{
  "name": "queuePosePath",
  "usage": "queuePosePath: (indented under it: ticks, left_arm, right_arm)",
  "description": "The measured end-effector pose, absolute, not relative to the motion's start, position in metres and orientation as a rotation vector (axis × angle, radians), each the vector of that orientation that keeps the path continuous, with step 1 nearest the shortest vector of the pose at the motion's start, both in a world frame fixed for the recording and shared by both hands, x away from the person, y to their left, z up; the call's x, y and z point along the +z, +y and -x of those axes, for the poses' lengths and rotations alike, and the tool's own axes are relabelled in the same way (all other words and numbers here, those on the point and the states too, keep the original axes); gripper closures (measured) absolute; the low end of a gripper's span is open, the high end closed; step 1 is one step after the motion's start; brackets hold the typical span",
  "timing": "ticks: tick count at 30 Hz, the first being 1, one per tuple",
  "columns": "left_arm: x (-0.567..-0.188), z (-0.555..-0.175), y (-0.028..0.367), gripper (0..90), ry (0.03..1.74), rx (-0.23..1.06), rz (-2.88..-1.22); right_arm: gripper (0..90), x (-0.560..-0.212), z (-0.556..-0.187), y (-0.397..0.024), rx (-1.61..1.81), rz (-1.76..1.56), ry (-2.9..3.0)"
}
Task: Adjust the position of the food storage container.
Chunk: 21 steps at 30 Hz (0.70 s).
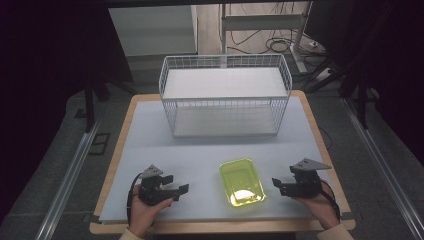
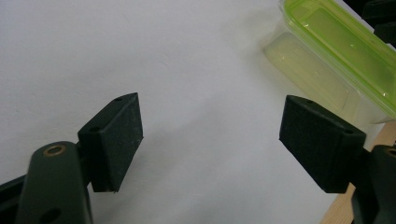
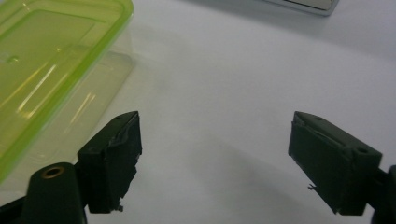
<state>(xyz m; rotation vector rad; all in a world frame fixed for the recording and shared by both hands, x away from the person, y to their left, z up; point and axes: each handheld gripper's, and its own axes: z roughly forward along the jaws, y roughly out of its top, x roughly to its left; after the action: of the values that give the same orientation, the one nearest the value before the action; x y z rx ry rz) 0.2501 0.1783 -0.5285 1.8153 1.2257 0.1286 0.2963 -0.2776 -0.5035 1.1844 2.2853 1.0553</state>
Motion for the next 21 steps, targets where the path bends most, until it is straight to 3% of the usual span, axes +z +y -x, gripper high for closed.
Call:
queuePosePath:
  ticks: [11,15,21]
  left_arm:
    - [-0.527,-0.249,0.179,21.3,1.221,0.127,-1.812]
    - [-0.527,-0.25,0.179,21.3,1.225,0.128,-1.818]
    - [-0.528,-0.25,0.179,21.3,1.218,0.122,-1.822]
  right_arm:
    - [21.3,-0.496,-0.292,-0.278,1.078,-1.198,2.266]
    - [29.0,-0.492,-0.292,-0.279,1.121,-1.21,2.275]
    - [75.7,-0.486,-0.289,-0.279,1.106,-1.206,2.312]
